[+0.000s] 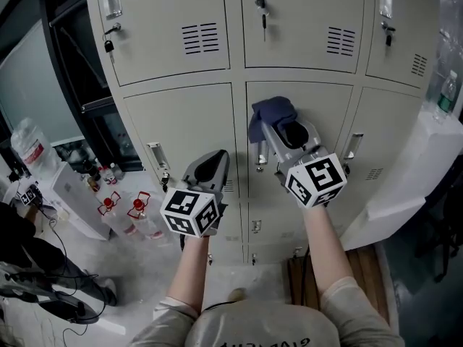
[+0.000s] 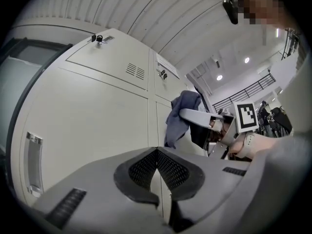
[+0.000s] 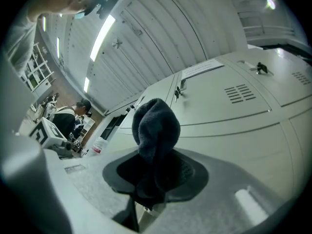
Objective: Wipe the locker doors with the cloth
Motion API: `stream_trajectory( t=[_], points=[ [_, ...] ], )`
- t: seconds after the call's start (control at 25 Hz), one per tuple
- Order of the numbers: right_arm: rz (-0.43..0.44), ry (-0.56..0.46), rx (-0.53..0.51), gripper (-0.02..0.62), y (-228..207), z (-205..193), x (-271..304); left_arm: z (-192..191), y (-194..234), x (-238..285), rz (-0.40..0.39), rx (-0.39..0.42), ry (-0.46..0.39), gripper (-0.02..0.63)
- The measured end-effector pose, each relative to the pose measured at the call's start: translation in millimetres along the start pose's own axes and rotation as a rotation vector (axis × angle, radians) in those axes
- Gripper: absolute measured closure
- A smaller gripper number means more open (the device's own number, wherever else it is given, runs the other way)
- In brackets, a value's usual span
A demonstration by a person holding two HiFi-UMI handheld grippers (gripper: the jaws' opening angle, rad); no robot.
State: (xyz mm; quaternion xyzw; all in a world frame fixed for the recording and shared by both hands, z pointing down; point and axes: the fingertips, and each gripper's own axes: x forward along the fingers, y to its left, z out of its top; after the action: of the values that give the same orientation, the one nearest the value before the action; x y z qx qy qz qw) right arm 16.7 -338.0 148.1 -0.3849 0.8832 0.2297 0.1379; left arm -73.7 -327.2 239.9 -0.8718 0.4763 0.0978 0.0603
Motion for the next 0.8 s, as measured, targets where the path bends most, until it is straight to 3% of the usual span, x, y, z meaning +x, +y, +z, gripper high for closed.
stream_trajectory(
  t=[0.48, 0.8],
  points=[
    [-0.074, 0.129, -0.250, 0.488, -7, 3, 55, 15, 6, 11, 0.002, 0.062, -0.011, 0.607],
    [-0.151, 0.124, -0.269, 0.480, -44, 8, 33, 10, 3, 17, -0.012, 0.054, -0.002, 0.607]
  ],
)
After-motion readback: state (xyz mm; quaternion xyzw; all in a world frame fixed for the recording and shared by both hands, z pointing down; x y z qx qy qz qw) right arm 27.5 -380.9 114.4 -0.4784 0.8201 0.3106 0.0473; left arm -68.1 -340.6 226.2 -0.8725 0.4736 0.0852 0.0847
